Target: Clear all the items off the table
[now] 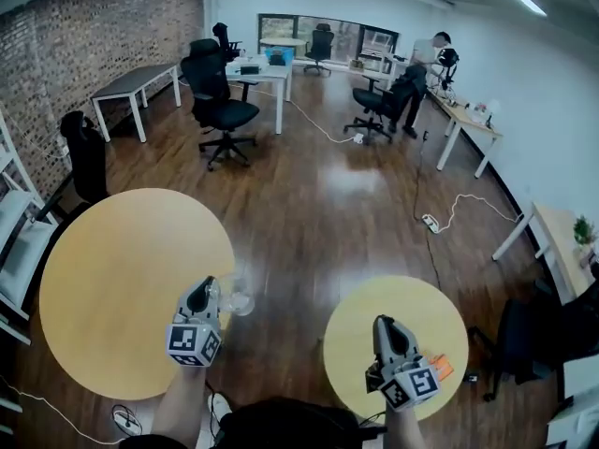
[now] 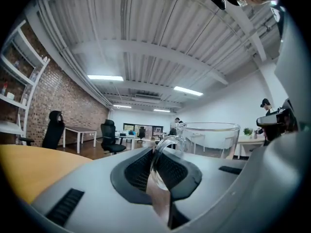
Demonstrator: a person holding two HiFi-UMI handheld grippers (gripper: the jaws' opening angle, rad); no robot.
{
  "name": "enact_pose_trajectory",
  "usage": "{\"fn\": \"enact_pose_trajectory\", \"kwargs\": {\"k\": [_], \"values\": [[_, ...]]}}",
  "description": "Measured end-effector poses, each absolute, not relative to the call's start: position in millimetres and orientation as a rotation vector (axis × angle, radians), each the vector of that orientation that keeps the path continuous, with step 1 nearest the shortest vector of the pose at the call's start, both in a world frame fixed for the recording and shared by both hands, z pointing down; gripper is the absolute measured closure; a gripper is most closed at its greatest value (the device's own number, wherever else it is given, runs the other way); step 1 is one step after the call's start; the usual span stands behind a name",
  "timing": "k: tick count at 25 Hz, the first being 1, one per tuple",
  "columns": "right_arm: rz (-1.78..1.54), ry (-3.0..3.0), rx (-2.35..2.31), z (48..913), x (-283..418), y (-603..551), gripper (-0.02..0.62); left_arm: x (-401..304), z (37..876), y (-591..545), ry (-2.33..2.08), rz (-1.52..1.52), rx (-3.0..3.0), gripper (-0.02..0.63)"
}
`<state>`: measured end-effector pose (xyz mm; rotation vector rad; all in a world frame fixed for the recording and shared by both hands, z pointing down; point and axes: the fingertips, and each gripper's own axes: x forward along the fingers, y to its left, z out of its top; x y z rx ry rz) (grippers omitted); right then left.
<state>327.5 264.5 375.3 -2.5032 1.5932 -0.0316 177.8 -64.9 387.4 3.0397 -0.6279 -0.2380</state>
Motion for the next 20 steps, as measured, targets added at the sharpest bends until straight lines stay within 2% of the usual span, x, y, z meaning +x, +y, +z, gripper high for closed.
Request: {"fn": "enact_pose_trajectory", "kwargs": {"k": [13, 20], "values": [[-0.133, 1.956, -2.283, 376, 206, 7, 0.591, -23, 406, -247, -1.012, -0.226, 2.957, 0.597], [-0.222, 2.286, -2.083, 402, 106, -132, 0.591, -169, 427, -304, -1.317, -0.148, 2.810, 0.597]]}}
